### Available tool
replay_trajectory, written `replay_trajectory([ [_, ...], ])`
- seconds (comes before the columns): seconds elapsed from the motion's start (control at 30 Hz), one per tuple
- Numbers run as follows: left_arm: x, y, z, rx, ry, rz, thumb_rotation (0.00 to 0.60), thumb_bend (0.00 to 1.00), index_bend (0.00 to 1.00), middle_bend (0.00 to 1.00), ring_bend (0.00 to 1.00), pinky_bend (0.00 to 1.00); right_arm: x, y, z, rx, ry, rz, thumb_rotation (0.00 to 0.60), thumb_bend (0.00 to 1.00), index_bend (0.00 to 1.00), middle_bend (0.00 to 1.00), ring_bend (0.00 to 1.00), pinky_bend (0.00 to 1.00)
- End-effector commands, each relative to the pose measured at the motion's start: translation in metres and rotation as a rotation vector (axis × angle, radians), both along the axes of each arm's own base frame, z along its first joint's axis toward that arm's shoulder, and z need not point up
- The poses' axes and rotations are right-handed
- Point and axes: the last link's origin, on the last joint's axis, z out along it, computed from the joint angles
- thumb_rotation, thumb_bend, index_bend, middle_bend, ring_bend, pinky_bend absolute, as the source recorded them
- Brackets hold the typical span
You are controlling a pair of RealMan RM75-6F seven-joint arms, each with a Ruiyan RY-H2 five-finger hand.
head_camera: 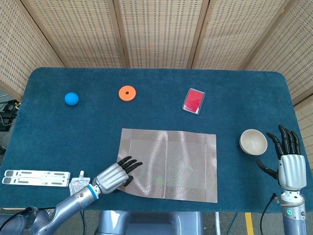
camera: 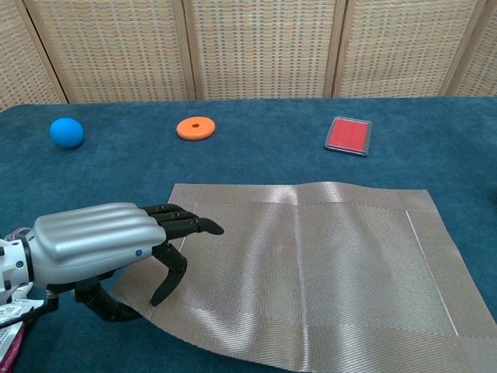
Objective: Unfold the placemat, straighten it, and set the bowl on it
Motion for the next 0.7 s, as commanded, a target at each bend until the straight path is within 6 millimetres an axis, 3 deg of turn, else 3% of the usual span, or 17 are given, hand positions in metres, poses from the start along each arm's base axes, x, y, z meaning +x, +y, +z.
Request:
replay_trajectory([
  [0.03,0.002,-0.003,0.000,-0.013,-0.005,-0.008,0.600,0.64,0.61,0.00,0.00,0.00,0.000,0.000,0.000,0.000,0.000,0.000,0.600,0.28,0.22,0.00,0.00,0.00],
  [0.43,0.005,-0.013,0.002,-0.051,-0.022,-0.024,0.600,0.62,0.57,0.00,0.00,0.00,0.000,0.000,0.000,0.000,0.001,-0.001,0.600,0.28,0.22,0.00,0.00,0.00],
  [0.63,0.002,-0.012,0.009,-0.044,-0.026,0.008,0.600,0.32,0.32,0.00,0.00,0.00,-0.001,0.000,0.000,0.004,0.003,-0.006,0.600,0.28,0.22,0.00,0.00,0.00],
  [0.7,-0.001,-0.012,0.014,-0.035,-0.026,0.018,0.600,0.27,0.25,0.00,0.00,0.00,-0.001,0.000,-0.001,0.007,0.005,-0.008,0.600,0.28,0.22,0.00,0.00,0.00],
])
